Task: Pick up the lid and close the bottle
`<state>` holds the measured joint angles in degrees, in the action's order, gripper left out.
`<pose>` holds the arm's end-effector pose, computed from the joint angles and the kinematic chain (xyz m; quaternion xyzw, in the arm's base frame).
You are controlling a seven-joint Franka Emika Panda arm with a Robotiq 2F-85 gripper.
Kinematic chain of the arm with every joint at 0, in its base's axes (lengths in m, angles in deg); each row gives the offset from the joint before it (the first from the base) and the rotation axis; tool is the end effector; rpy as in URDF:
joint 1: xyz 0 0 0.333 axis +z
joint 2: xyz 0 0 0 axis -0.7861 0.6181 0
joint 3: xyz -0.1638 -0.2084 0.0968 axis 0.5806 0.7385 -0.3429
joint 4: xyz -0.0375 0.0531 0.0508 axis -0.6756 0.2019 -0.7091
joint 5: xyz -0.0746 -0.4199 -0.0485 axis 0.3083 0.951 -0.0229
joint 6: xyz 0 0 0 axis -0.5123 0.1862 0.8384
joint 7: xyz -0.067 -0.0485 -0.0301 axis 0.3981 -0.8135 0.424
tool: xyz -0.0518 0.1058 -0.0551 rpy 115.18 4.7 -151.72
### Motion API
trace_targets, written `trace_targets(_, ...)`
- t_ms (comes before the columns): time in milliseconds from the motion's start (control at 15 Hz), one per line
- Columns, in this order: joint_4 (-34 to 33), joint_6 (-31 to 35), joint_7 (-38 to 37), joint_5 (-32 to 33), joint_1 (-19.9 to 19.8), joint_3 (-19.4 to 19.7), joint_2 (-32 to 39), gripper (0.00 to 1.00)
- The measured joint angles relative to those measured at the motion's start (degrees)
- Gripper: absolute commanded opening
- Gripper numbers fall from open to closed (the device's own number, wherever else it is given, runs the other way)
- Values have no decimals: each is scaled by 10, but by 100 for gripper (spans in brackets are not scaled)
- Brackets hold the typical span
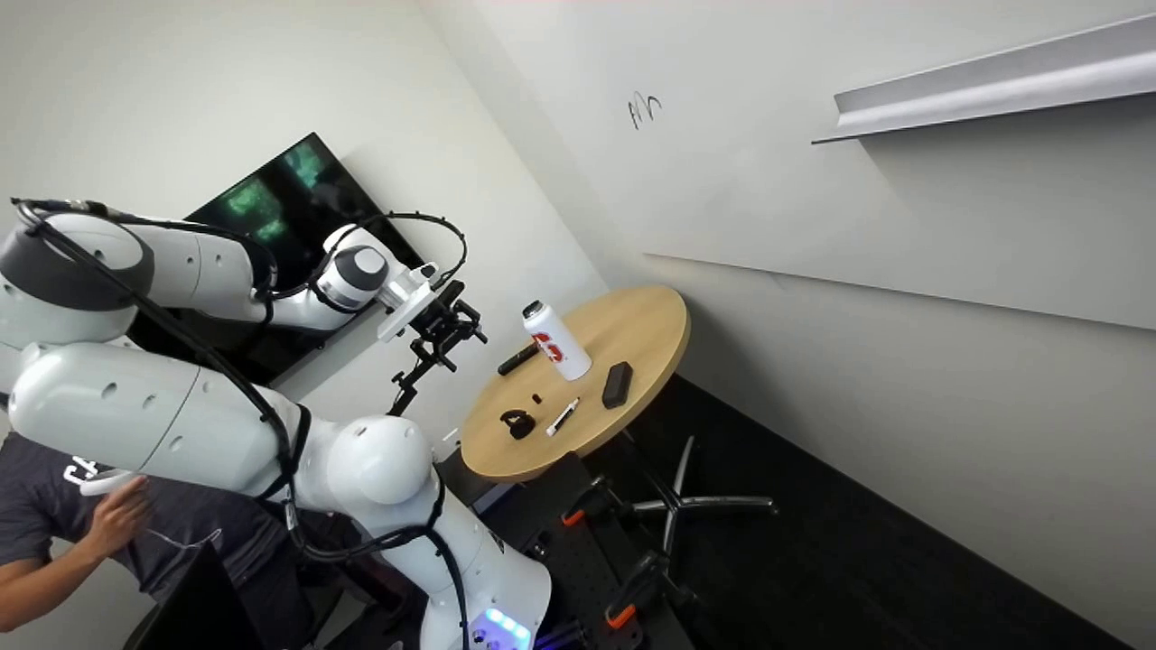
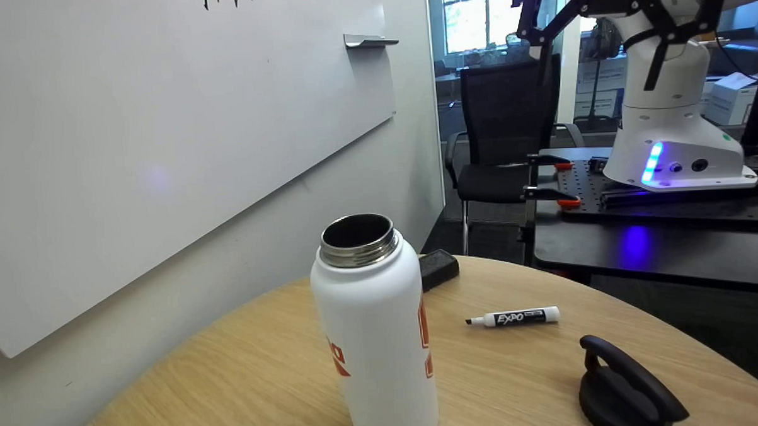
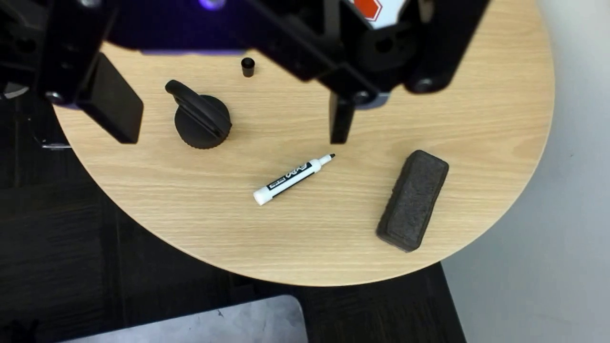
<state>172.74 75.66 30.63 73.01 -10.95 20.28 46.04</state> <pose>0.1719 0.4240 0.3263 0.7735 0.6307 0.0310 0.0550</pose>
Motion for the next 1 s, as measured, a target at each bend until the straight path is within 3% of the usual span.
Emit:
trace_targets(200, -2, 36, 18, 28, 27, -17, 39, 100)
trace_targets(600, -9, 249, 11, 188, 45, -71, 197, 100)
trace_targets(867, -55, 291, -26, 327, 39, -57, 313, 100)
trace_targets(1000, -84, 292, -23, 343, 39, -41, 362, 100)
